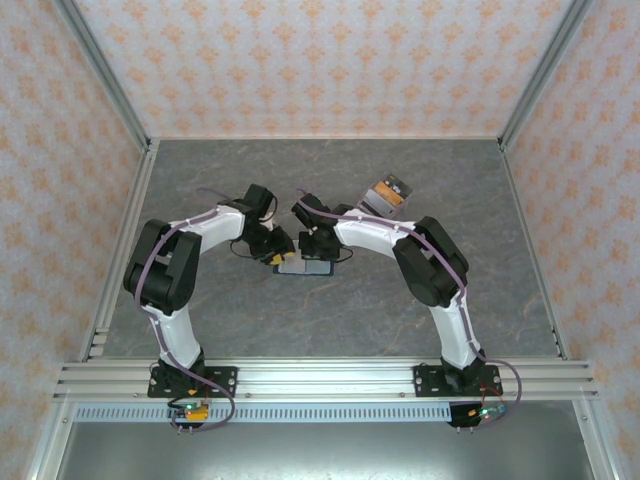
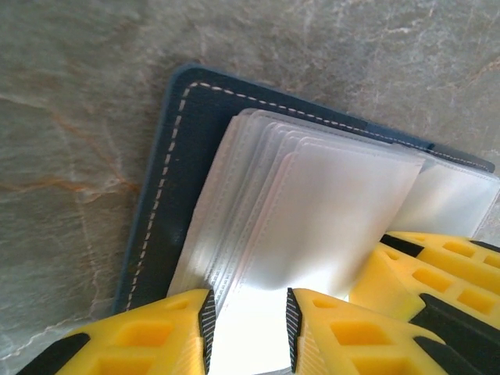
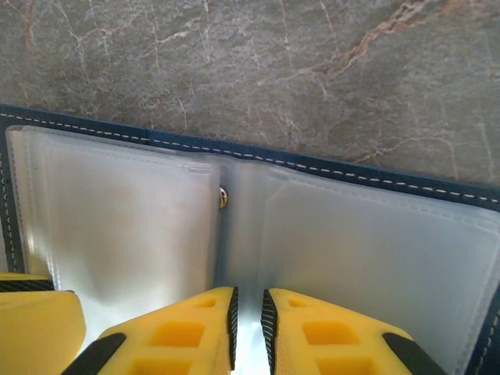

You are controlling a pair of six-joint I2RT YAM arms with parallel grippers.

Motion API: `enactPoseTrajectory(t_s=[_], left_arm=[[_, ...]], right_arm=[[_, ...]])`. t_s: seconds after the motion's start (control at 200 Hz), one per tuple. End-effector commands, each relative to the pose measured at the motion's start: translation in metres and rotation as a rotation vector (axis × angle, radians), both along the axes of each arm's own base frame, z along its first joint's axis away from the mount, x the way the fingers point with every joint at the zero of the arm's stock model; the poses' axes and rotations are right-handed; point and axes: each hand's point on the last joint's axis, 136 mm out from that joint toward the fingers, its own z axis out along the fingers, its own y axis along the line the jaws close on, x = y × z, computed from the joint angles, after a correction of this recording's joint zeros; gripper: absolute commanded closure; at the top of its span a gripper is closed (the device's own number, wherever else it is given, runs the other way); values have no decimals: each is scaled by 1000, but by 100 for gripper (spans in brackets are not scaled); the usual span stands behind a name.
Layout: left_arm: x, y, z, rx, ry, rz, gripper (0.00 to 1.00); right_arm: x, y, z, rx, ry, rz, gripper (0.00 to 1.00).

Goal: Take the credit cards out of the card holder

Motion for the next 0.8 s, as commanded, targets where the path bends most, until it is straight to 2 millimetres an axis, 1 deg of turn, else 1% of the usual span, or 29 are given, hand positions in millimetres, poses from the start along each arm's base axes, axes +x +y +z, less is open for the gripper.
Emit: enactPoseTrajectory(t_s=[0.0,0.235,0.33,0.545,0.796], left_arm=[[-3,-10,-2,4,3,-62,67],[-4,-18,0,0,-7,-100,67],[-1,-25,9,-42,-30,-107,68],[3,-32,28,-102,-75,-111,71],[3,-31,34,-124,-89,-97,73]], right_arm=[[-15,-34,-47,-162,84,-21,80],[-16,-33,-47,-154,86,-22,80],[-16,-32,-46,-149,84,-23,80],[-15,-29,-42,-128,79,-30,82],[-14,-25,-37,-99,73,-35,83]])
